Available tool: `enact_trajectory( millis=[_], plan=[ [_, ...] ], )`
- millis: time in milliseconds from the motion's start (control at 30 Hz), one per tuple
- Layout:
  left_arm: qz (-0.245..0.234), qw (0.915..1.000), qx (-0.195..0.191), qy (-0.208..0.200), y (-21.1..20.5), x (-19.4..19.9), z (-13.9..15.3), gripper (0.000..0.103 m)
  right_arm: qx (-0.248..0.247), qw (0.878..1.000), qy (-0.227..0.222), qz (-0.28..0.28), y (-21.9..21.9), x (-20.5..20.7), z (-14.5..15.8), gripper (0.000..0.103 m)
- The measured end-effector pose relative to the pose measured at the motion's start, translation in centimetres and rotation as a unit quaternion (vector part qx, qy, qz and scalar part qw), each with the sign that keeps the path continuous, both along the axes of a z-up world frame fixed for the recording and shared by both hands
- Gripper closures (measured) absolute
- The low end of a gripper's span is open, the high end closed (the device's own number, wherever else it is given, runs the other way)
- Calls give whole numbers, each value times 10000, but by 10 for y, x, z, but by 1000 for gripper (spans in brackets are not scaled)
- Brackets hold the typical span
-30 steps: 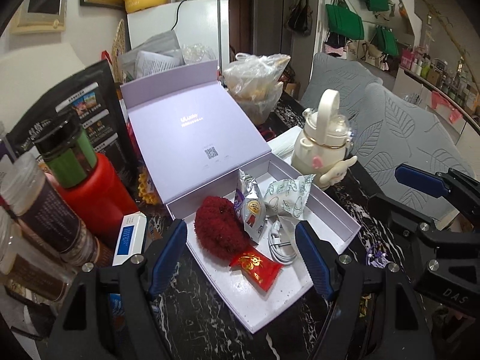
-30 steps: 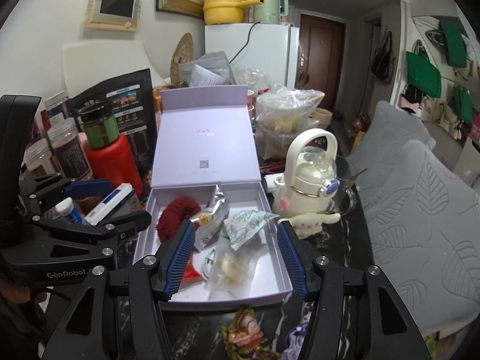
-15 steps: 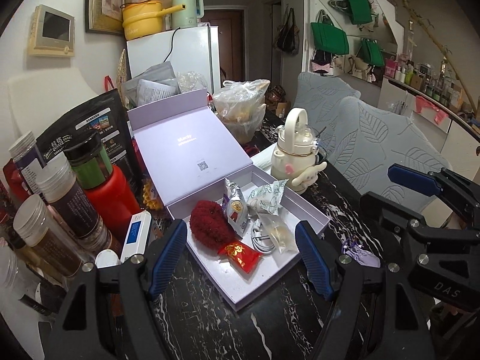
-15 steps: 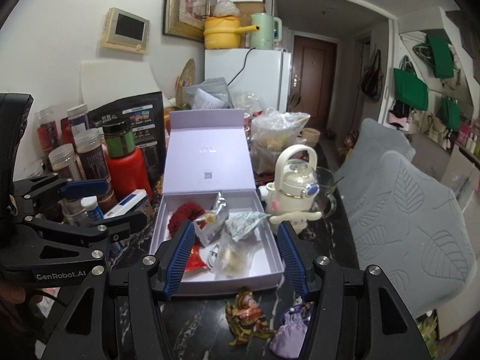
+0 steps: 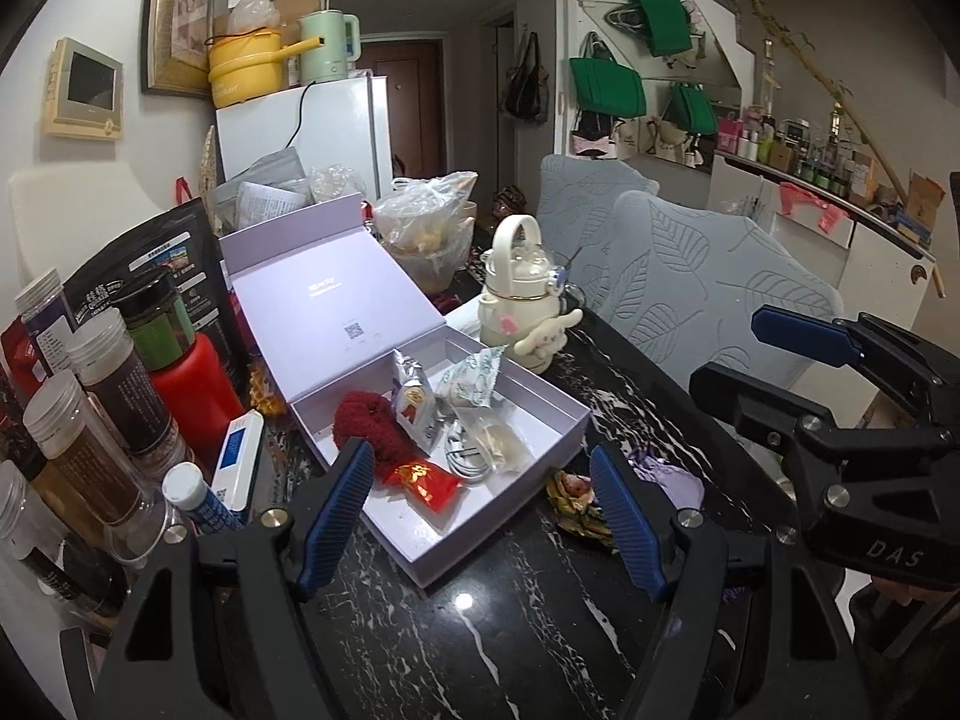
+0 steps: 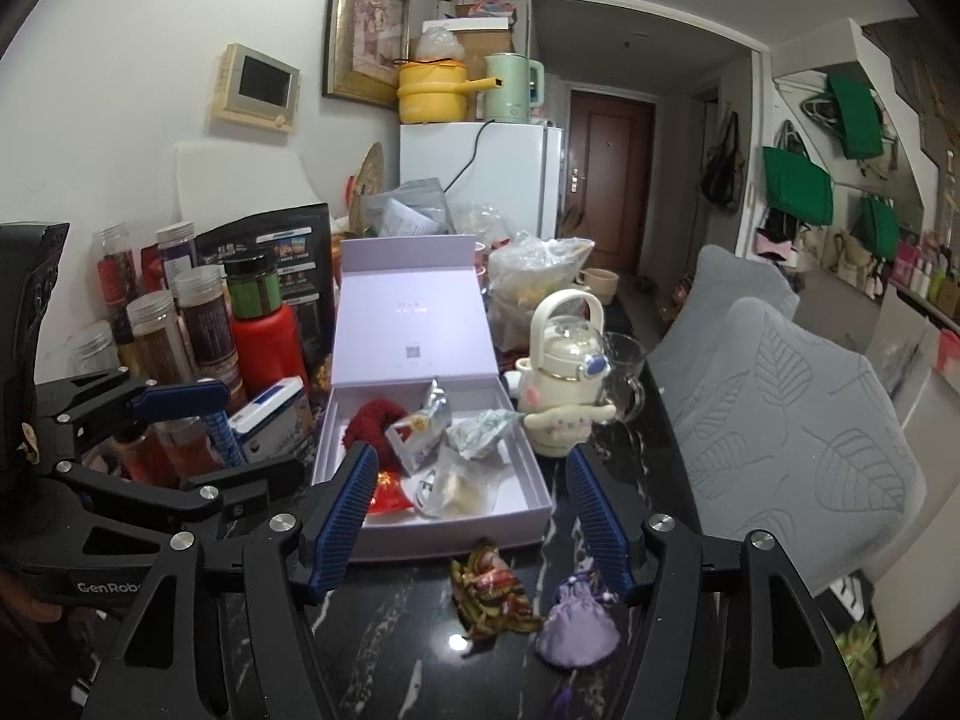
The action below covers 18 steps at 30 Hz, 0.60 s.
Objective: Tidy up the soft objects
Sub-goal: 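Withdraw both grippers from the box toward the chip bag and lavender pouch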
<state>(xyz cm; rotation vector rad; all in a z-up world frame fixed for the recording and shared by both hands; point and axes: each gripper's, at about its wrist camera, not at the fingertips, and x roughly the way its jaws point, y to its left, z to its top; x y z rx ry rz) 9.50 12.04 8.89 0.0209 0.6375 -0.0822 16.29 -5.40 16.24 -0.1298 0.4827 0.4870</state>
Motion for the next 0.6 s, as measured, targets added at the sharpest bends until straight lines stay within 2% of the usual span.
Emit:
enact_trajectory(
  millis=[200, 433, 600],
  plan=[
    [-183, 9998, -21, 40, -14, -7, -9, 29, -31, 9998, -30, -215, -15, -15, -7, 29],
    [-383, 9991, -112, 105, -30, -9, -24, 29, -53, 9991, 41, -411, -31, -23, -20, 27],
    [-533, 9982, -187, 200, -40, -7, -39, 29, -35, 9980, 260, -572, -44, -21, -38, 27]
  ],
)
